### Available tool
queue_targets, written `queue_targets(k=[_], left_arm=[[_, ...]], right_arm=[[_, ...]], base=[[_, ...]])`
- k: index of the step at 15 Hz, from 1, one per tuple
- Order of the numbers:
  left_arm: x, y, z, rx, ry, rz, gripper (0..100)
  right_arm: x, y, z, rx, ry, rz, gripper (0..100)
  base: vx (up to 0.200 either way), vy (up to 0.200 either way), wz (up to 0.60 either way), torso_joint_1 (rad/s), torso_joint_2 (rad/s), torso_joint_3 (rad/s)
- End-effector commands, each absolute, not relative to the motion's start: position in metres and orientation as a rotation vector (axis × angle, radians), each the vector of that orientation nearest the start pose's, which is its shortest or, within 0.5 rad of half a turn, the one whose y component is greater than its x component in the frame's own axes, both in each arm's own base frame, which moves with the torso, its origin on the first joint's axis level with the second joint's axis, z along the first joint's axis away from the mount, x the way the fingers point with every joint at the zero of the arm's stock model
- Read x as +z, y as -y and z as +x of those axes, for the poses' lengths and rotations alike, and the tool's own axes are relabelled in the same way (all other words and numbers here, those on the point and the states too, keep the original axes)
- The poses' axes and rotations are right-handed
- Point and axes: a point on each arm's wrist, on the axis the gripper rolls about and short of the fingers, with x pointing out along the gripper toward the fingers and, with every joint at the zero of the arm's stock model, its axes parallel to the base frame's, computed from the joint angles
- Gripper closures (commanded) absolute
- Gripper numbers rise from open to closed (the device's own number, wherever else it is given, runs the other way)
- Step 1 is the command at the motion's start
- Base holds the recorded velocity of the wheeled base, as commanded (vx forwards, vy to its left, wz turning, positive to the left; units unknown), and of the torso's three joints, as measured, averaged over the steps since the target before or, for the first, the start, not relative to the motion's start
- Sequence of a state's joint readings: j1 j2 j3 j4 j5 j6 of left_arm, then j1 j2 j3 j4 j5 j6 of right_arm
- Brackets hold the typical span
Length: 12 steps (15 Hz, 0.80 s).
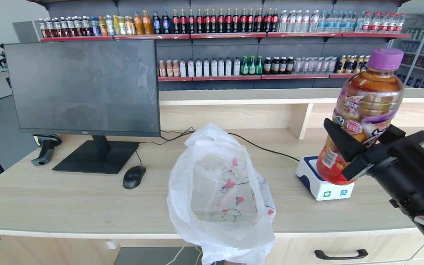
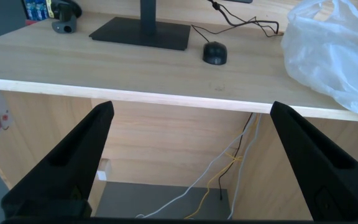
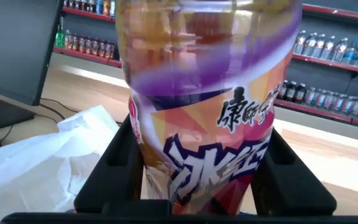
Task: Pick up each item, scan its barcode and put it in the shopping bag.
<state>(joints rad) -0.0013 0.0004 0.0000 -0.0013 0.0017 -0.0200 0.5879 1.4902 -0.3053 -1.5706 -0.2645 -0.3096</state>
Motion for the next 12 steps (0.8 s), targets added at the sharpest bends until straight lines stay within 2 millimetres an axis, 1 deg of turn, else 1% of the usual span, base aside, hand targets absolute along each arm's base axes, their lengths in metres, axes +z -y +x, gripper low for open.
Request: queue_targets(k=[1,2,4,5,9,12], left_arm=[[0.076,0.000,-0.023,0.000,0.002,-0.021,0],[0.076,0.000,-0.023,0.000,0.002,-0.021,0],[0.076,0.000,-0.023,0.000,0.003,-0.020,0],[0.076,0.000,-0.023,0.000,0.003,-0.021,0],[0.076,0.000,-0.023,0.000,0.002,-0.021,0],[0.076,0.000,-0.023,0.002,0.003,-0.021,0]], right_arm=[[0.206,-0.109,0.174,0.265,0.401,-0.110,100],[0.201,-0.108,0.180,0.258,0.363,-0.020,100],[0.198,-0.109,0.183,0.266,0.342,0.037,100],[0.196,-0.110,0.185,0.269,0.332,0.058,100],[0.191,-0.109,0.183,0.280,0.304,0.095,100],[0.188,-0.108,0.181,0.286,0.294,0.091,100]], base=[[0.000,0.000,0.00,0.000,0.00,0.000],[0.000,0.000,0.00,0.000,0.00,0.000],[0.000,0.000,0.00,0.000,0.00,0.000],[0.000,0.000,0.00,0.000,0.00,0.000],[0.000,0.000,0.00,0.000,0.00,0.000],[-0.200,0.000,0.00,0.009,0.00,0.001]])
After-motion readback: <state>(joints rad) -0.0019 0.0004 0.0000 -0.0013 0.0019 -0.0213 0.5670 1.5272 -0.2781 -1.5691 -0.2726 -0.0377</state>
